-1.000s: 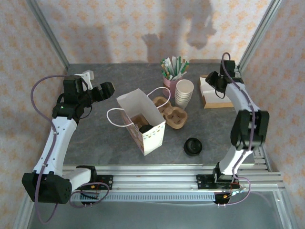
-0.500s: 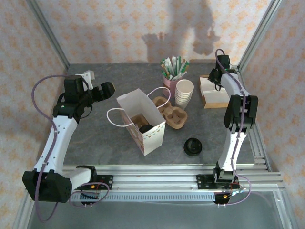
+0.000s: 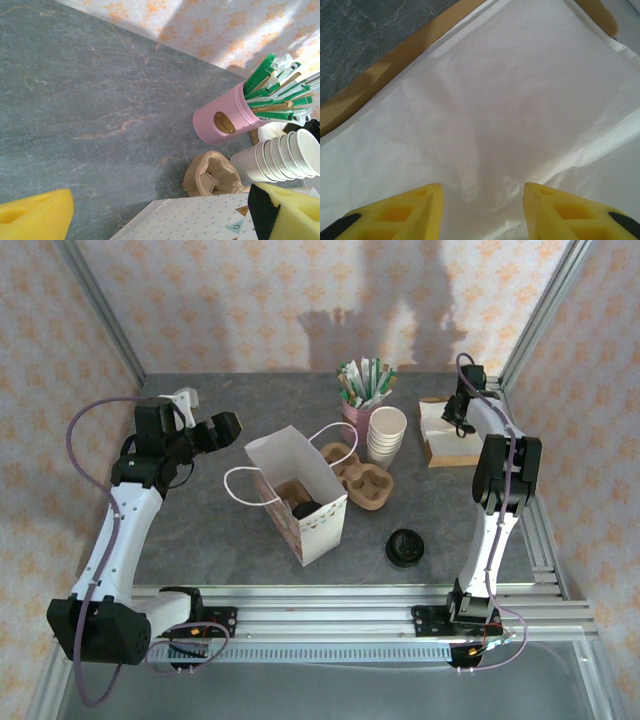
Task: Pack the takeout coffee
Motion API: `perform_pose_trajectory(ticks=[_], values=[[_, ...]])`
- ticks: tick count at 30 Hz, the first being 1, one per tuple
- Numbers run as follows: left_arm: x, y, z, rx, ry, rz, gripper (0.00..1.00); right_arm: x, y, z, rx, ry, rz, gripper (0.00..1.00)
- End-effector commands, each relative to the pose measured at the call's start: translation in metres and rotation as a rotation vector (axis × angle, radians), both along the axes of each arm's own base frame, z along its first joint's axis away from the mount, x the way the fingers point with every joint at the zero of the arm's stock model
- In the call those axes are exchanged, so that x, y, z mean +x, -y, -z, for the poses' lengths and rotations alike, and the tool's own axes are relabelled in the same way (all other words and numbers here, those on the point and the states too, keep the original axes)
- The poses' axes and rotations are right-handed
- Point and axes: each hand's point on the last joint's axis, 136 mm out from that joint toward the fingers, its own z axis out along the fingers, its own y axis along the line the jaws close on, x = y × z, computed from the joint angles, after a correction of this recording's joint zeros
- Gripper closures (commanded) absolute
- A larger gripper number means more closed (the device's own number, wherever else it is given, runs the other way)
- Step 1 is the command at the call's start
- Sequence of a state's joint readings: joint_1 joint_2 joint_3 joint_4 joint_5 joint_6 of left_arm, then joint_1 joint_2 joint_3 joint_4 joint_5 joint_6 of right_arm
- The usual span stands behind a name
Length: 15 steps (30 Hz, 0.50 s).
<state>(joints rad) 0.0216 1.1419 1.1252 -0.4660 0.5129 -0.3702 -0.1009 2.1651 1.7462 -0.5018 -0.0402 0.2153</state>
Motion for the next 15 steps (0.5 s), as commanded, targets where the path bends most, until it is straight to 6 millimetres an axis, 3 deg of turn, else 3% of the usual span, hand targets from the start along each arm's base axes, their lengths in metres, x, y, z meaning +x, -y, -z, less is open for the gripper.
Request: perform_pose_trajectory(ticks=[1, 10, 15], values=[[0.004, 0.001, -0.014, -0.005, 0.034, -0.004, 0.09, -0.012, 0.006, 0.019, -0.032, -0.072, 0.011, 0.54], [0.004, 0.001, -0.014, -0.003, 0.033, -0.005, 0.08, -0.025, 0.012, 0.031, -0.065, -0.135, 0.029, 0.53], [0.004, 0.001, -0.012, -0.003, 0.028, -0.006, 0.08, -0.026, 0.012, 0.027, -0.065, -0.136, 0.029, 0.48]])
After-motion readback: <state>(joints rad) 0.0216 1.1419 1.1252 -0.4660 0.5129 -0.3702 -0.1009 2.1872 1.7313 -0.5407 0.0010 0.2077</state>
